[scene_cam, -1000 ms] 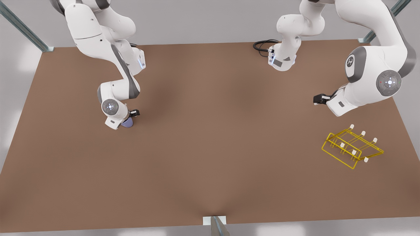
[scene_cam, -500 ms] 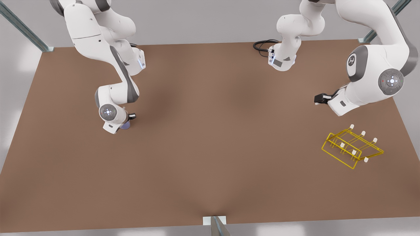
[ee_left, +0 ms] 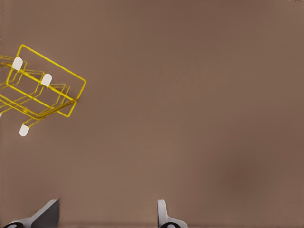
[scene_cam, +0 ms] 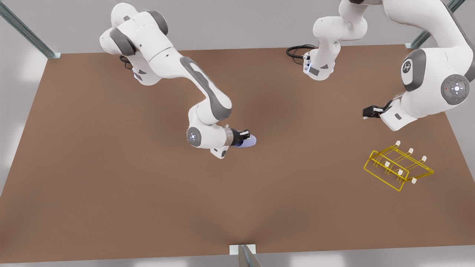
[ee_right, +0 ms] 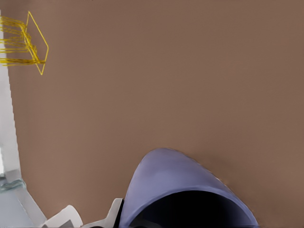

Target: Place the cup on the cup holder

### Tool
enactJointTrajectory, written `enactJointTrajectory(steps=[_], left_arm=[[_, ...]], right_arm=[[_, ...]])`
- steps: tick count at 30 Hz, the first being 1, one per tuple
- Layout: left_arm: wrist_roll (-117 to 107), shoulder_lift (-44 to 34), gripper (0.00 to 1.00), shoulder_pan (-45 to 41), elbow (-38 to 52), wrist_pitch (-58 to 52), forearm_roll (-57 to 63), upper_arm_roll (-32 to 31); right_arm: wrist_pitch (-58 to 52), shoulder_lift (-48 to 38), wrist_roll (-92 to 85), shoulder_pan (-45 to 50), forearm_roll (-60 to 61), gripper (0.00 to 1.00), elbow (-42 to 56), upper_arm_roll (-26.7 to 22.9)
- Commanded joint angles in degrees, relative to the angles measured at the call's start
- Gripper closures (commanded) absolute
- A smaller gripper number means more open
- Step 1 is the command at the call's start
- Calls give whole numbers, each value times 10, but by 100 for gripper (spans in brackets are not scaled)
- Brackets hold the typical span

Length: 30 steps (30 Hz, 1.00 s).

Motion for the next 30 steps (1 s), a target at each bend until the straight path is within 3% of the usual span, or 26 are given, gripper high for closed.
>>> enactJointTrajectory(steps=[1, 8, 16, 17, 18, 23, 30], left_arm=[[1, -1, 0, -2, 0, -15, 1, 0], [1, -1, 0, -1, 0, -31, 1, 0], [-2, -1, 0, 2, 0, -35, 1, 0], [-2, -1, 0, 2, 0, -35, 1, 0], [-2, -1, 0, 2, 0, -35, 1, 0], [-2, -1, 0, 2, 0, -35, 1, 0], [-2, 0, 0, 2, 0, -35, 1, 0]], right_arm=[[78, 54, -223, 8, 207, 79, 47, 0], [205, 264, -265, 53, 261, 79, 293, 1], [208, 287, -262, 66, 260, 79, 294, 1], [208, 287, -261, 66, 261, 54, 294, 1], [208, 287, -260, 66, 261, 0, 292, 0], [210, 285, -263, 66, 272, 0, 283, 1], [192, 195, -276, 57, 263, 0, 136, 16]])
